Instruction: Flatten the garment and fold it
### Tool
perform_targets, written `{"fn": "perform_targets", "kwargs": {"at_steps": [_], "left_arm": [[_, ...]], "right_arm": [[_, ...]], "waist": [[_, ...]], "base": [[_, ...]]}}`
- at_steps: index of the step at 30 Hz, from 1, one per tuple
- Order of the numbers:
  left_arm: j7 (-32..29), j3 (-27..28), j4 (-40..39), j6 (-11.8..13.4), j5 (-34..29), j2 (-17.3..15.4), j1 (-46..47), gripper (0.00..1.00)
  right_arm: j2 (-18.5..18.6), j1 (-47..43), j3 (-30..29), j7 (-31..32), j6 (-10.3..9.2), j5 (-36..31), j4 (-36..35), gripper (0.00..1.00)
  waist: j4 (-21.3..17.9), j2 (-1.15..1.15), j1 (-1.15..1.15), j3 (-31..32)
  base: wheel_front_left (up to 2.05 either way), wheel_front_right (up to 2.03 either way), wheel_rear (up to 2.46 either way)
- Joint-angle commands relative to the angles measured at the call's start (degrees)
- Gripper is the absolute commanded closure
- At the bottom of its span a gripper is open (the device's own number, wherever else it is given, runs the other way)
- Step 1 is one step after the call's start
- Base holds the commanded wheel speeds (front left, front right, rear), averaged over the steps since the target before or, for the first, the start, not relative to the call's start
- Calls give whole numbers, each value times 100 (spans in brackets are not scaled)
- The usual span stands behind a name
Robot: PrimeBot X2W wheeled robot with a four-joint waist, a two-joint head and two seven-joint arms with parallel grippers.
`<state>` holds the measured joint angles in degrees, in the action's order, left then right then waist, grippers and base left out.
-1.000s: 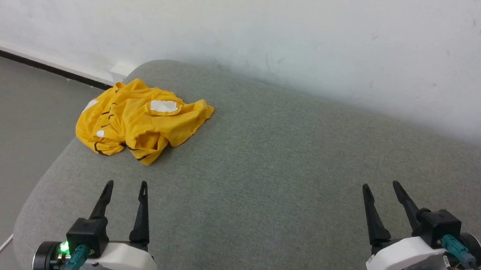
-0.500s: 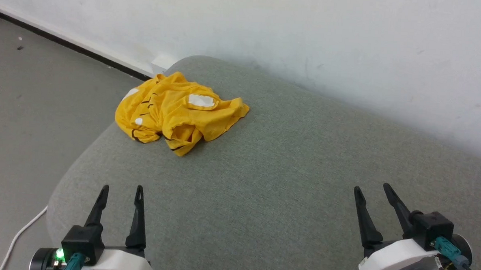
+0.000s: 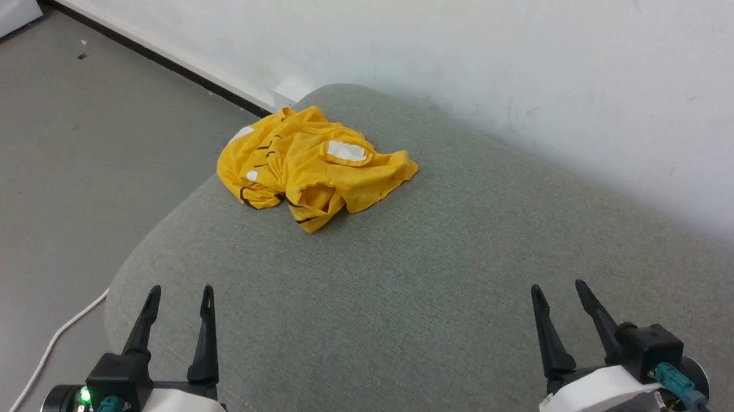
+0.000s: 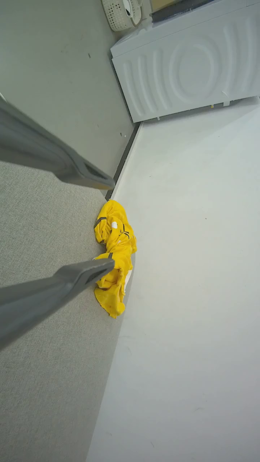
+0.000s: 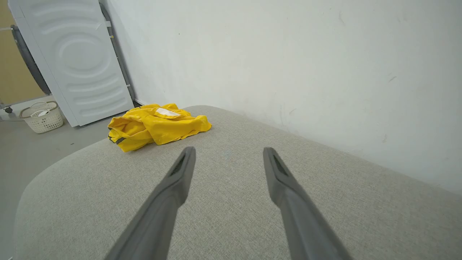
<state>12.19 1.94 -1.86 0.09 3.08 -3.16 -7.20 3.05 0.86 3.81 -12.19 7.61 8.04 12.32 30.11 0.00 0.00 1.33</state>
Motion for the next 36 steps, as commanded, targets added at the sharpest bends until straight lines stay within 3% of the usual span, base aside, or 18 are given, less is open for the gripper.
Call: {"fn": "perform_targets", "kwargs": {"at_steps": [1,20,36], "left_arm": [[65,24,-31,-5,41,24,-84,0],[281,23,-19,-20,75,28,-195,0],[281,-33,55,-80,-102,-22,-163,0]], "right_arm": [[-14,53,13,-65,-10,38,53,0],[-17,97,74,-281,-12,155,264,0],[-17,89,55,-281,-12,155,243,0]], "waist": [[54,0,0,0],[495,0,0,15],[490,0,0,-26]], "base": [[0,0,0],[0,0,0],[0,0,0]]}}
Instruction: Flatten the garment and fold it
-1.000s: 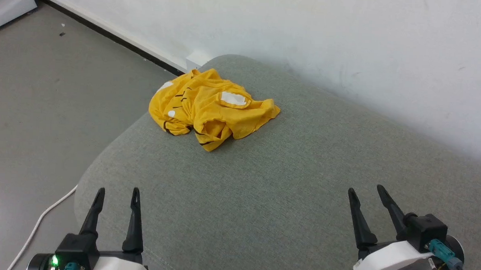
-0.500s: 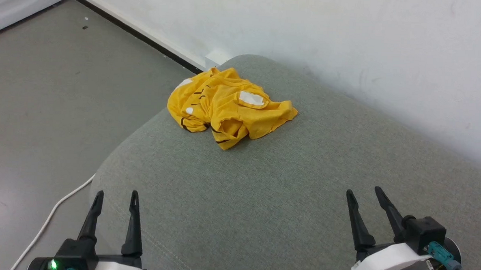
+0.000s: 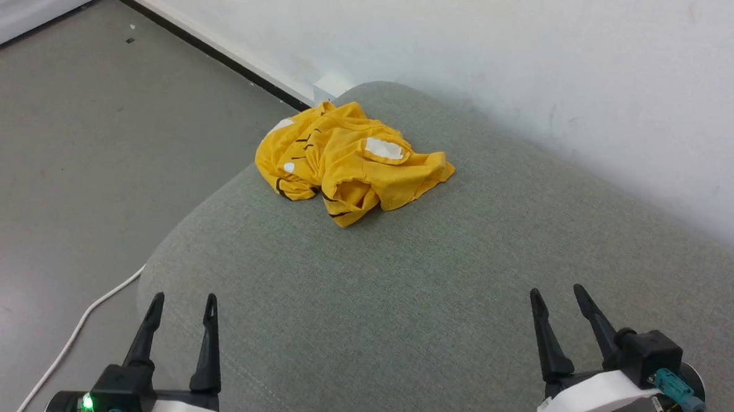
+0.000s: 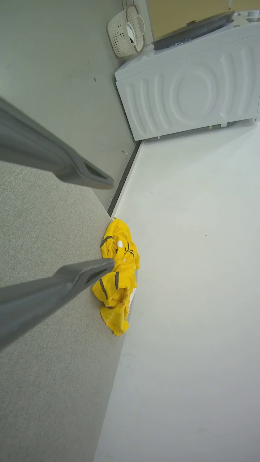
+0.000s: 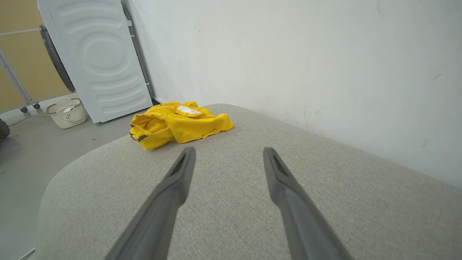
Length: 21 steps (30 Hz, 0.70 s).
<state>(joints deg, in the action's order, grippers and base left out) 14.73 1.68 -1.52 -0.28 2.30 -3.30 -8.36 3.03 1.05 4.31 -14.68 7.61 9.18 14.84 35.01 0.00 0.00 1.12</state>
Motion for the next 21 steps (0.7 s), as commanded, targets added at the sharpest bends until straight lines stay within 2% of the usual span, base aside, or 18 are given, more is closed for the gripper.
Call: {"fn": "perform_targets", "kwargs": {"at_steps": [1,3,7,11,15,21], "left_arm": [[27,-17,20,-60,-35,-20,11,0],[27,26,-74,-105,48,-33,220,0],[-172,-99,-365,-390,110,-302,896,0],[-758,-250,-684,-610,118,-912,1987,0],[-1338,-599,-584,-702,213,-1625,3184,0],[-1796,-1033,220,-718,1296,-2267,4841,0]], "right_arm": [[-15,70,-5,-32,-12,40,-21,0],[-15,66,-55,-32,-12,27,-64,0],[-15,53,-165,-32,-12,-85,-176,0],[-15,108,-274,-27,-12,-289,-316,0],[-15,182,-365,128,-12,-531,-563,0],[-15,319,-506,524,-12,-893,-1190,0]], "waist": [[4,0,0,-14],[19,0,0,-31],[36,0,0,-134],[-29,0,0,-384],[-139,0,0,-743],[-373,0,0,-1419]], "base": [[0,0,0],[0,0,0],[0,0,0],[0,0,0],[0,0,0],[0,0,0]]}}
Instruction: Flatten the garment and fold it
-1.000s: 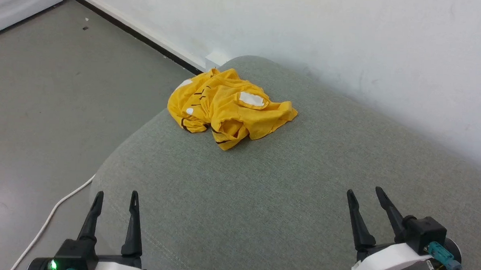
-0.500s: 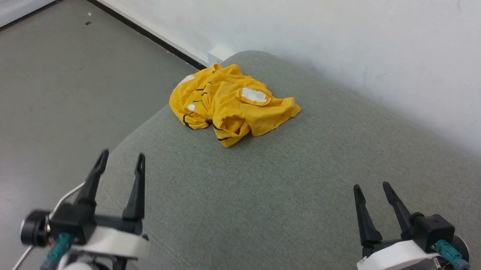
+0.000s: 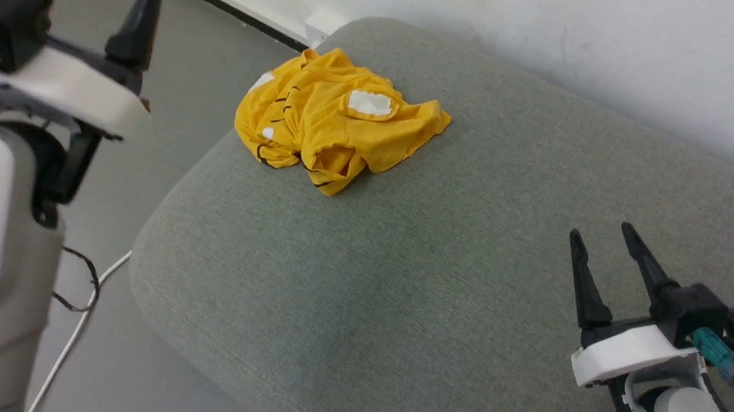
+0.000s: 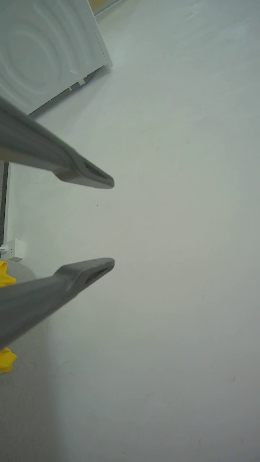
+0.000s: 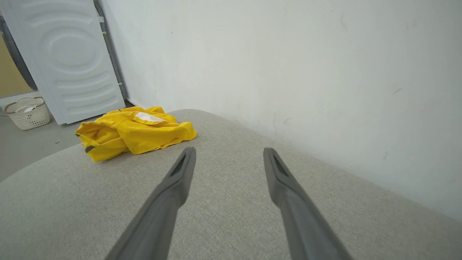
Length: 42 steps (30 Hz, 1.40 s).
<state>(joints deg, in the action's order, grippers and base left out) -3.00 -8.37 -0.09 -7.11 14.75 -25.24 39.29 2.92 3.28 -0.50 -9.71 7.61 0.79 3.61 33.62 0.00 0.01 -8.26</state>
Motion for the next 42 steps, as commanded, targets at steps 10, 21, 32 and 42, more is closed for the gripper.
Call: {"fn": "perform_targets", "kwargs": {"at_steps": [10,21,32,42], "left_arm": [[-540,-945,1695,-36,1317,-764,1277,0],[-1014,-1540,3060,-37,2530,-758,1563,0],[-2824,-1764,3820,93,3368,-821,1453,0],[-2286,-1744,3926,50,3389,-850,1220,100]], "right_arm": [[36,446,32,635,-12,-545,-1120,0],[196,518,-37,899,-12,-554,-1595,0],[141,672,-29,858,-12,-514,-1599,0],[102,697,-114,795,-12,-493,-1540,0]], "waist": [[-754,0,-1,-1602],[-1148,0,-1,-2216],[-1520,0,-1,-2466],[-1748,0,-1,-2396]], "base": [[0,0,0],[0,0,0],[0,0,0],[0,0,0]]}}
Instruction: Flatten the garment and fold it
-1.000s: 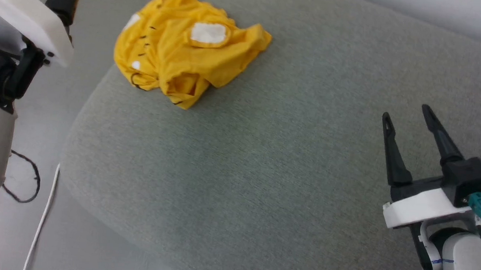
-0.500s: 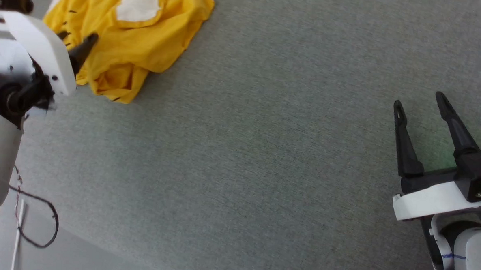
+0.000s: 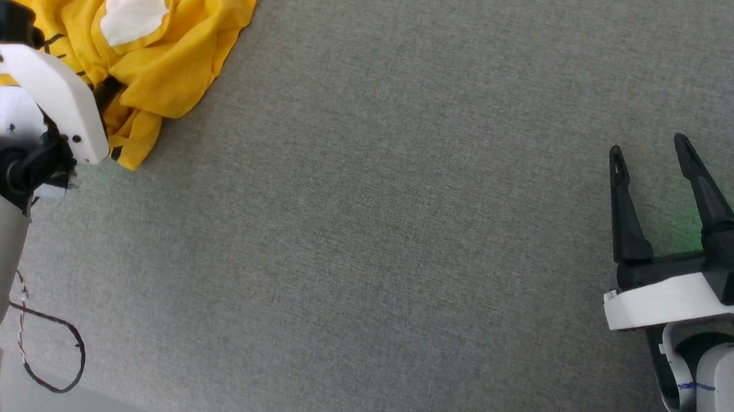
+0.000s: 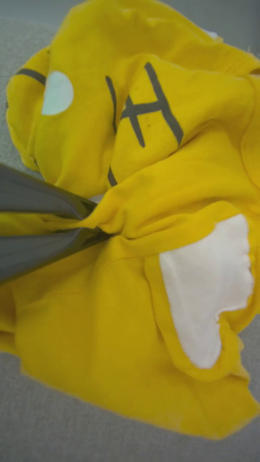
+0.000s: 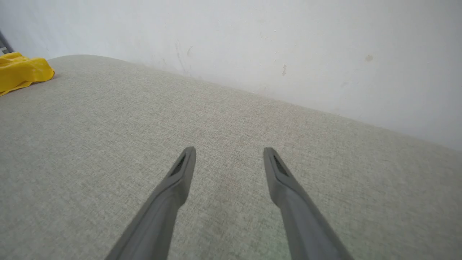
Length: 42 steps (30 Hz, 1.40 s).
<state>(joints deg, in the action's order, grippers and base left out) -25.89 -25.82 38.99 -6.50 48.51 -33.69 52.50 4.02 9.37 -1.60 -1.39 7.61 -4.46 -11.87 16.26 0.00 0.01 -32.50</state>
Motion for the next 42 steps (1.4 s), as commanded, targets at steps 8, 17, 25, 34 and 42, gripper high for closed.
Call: {"fn": "perform_targets", "kwargs": {"at_steps": [8,17,25,34,42], "left_arm": [[724,110,52,-67,11,-200,-37,100],[1017,140,-320,-85,-169,-781,221,100],[806,80,-1128,-41,-373,-1060,653,100],[376,37,-1961,57,-395,-1127,1096,100],[87,-295,-2739,68,-494,-917,1262,100]], "right_arm": [[-57,27,-37,-182,-12,124,224,0],[-109,-92,-80,-548,-12,407,700,0],[-112,-324,-209,-865,-12,847,1114,0],[-113,-574,-432,-1119,-12,1102,1409,0],[-113,-798,-735,-1212,-12,1150,1428,0]], "waist": [[26,0,-1,434],[73,0,-1,1188],[46,0,-1,1840],[-257,0,-1,2424],[-706,0,-1,2870]], "base": [[0,0,0],[0,0,0],[0,0,0],[0,0,0],[0,0,0]]}}
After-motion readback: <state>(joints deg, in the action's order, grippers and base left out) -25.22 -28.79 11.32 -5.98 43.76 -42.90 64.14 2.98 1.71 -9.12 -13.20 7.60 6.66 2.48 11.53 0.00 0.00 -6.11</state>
